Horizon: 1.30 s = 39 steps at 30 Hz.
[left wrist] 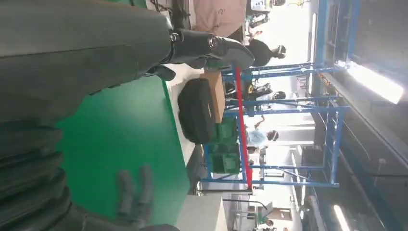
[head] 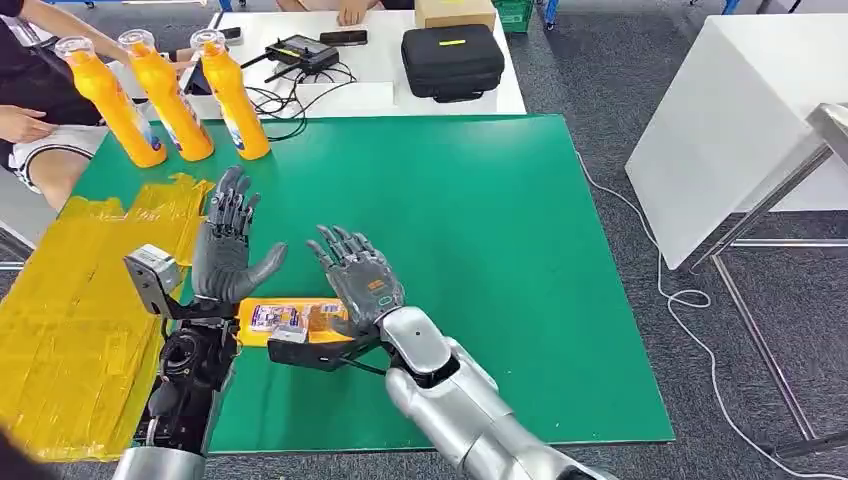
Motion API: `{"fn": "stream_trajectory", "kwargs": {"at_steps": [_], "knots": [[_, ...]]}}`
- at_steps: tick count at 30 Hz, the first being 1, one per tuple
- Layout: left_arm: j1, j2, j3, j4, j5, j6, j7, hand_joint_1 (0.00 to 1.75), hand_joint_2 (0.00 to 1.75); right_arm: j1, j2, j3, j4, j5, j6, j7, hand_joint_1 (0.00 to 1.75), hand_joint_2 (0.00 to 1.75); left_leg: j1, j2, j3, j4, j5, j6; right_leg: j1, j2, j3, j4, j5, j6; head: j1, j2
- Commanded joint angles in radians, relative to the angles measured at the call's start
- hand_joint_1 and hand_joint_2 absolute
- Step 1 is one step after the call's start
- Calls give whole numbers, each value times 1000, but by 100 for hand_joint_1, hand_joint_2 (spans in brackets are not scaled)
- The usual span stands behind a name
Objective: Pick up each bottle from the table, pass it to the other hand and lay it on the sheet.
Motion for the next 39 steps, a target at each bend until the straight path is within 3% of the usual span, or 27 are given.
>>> {"fn": "stream_trajectory", "kwargs": {"at_steps": [1, 8, 11, 18, 28, 35, 39], "knots": [[-15, 11, 21, 7, -4, -1, 9, 0, 175, -33, -19, 2, -47, -9, -7, -6, 0, 175, 0, 0, 3, -1, -1, 0, 0, -2, 3, -1, -1, 1, 0, 0], [-50, 10, 5, 62, -10, -13, -9, 0, 175, -52, -12, -18, -63, -112, -41, -117, 0, 175, 0, 0, 3, -1, -1, 0, 1, -2, 3, -1, -1, 1, 0, 0], [-93, 0, -21, 105, -18, -23, -20, 0, 175, -103, -12, -51, -3, -259, 80, -179, 0, 175, 0, -2, 3, 0, -1, 1, 0, -4, 4, 0, -2, 1, 0, 0], [-121, -25, -53, 105, 1, -67, -40, 0, 175, -196, -12, -79, 140, -383, 193, -199, 0, 175, -1, -3, 3, -1, 0, 1, 0, -4, 4, -1, -1, 1, 0, 0], [-64, -40, -100, -59, 12, -96, -18, 0, 175, -231, -12, -73, 193, -422, 252, -107, 0, 175, 0, -2, 3, 0, -1, 1, 0, -3, 3, 0, -1, 1, 0, 0], [-55, -41, -106, -79, 11, -95, -17, 0, 175, -212, -12, -73, 199, -427, 259, -102, 0, 175, 0, -1, 6, -1, -1, 1, 0, -4, 6, -1, -2, 1, 0, 0], [-32, -39, -117, -130, 14, -95, -7, 0, 175, -181, -12, 0, 175, -445, 317, -95, 0, 175, 0, -1, 8, -2, -2, 1, 1, -4, 8, -2, -3, 1, 0, 0]]}}
